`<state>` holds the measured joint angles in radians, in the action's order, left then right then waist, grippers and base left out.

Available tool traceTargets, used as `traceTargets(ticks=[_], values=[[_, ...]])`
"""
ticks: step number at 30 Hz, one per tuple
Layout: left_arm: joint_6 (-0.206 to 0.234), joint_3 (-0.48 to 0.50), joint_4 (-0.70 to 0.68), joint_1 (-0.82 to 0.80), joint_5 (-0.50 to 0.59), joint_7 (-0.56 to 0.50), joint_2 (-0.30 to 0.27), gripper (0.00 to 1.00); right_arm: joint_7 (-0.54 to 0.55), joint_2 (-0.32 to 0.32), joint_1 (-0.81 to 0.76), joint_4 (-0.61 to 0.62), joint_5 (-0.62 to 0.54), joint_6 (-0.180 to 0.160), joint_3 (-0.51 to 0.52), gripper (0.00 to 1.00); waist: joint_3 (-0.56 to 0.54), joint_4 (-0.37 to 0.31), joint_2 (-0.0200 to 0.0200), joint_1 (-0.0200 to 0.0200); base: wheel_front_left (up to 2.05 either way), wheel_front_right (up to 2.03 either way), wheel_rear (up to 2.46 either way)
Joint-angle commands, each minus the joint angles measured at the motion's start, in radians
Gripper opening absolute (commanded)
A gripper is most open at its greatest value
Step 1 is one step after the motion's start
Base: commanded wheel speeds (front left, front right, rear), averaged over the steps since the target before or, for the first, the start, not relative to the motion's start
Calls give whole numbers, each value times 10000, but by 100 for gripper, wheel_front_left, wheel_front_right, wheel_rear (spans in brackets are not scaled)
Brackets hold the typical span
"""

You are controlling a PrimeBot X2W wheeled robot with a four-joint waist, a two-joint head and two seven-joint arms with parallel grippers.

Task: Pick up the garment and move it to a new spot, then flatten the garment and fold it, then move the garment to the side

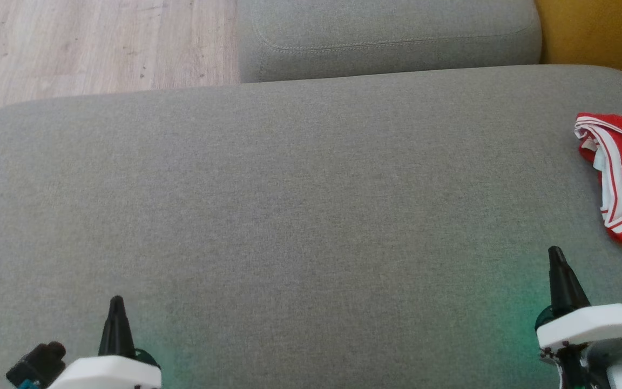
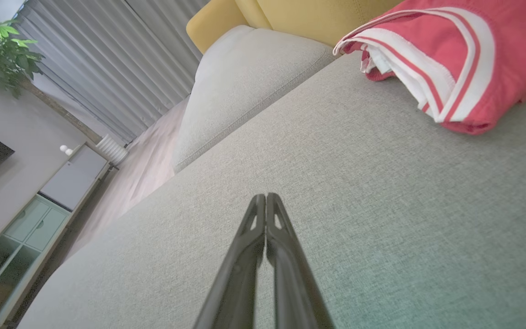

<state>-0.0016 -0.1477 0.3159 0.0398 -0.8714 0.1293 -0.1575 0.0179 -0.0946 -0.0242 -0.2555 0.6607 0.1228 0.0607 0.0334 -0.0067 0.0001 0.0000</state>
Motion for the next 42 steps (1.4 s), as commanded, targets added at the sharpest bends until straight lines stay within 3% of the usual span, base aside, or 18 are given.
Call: traceTargets(ticks=[1,42], values=[[-99,349,-348,-557,-260,-80,-34,0,49,-9,544,299,356,29,8,0,-6,1,-1,0,0,0,0],[-698,1494,-526,-1021,-3830,-1263,522,0,506,219,935,203,4940,54,274,0,-156,34,-1,0,0,0,0]])
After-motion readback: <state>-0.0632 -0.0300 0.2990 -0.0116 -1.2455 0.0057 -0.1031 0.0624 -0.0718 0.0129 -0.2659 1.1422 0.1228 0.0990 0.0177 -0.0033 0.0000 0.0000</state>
